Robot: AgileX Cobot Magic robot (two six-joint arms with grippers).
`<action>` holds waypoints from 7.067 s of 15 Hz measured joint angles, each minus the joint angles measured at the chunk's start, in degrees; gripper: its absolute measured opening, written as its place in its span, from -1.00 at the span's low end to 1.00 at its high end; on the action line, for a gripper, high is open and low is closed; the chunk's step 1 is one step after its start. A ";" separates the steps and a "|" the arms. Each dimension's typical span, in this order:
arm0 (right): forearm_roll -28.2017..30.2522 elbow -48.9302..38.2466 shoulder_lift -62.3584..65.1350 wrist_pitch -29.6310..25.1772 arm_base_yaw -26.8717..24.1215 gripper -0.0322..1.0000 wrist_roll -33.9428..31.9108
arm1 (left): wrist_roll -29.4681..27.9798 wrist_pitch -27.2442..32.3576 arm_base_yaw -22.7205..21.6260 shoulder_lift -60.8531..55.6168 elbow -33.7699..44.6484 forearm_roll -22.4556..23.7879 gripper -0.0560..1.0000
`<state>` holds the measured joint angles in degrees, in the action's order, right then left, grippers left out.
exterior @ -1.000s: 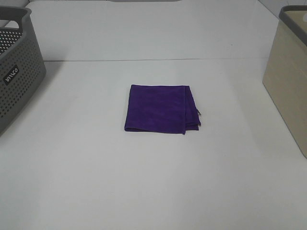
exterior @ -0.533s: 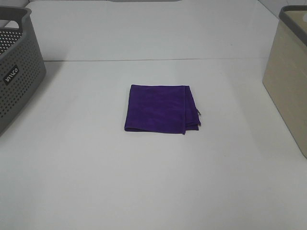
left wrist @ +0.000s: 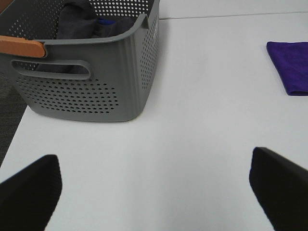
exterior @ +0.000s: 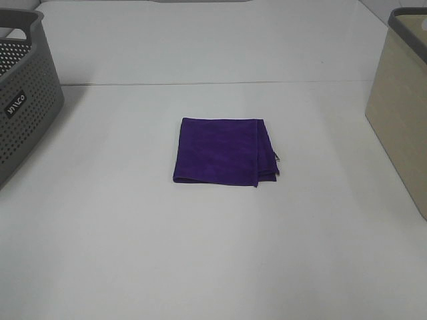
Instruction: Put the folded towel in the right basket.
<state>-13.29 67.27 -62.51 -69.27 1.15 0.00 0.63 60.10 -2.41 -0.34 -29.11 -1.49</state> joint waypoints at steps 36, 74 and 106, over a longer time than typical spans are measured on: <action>-16.96 24.12 -68.35 26.30 9.63 0.81 7.68 | 0.00 0.00 0.00 0.00 0.00 0.00 0.98; 5.56 44.92 -36.10 8.77 -10.60 -0.83 6.47 | 0.00 -0.06 0.00 0.00 0.00 0.00 0.98; 8.94 31.51 -30.94 0.11 3.78 0.95 3.50 | 0.00 -0.06 0.00 0.00 0.00 0.00 0.98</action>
<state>-4.35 98.78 -93.45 -69.16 4.93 3.50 0.63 60.05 -2.41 -0.34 -29.11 -1.49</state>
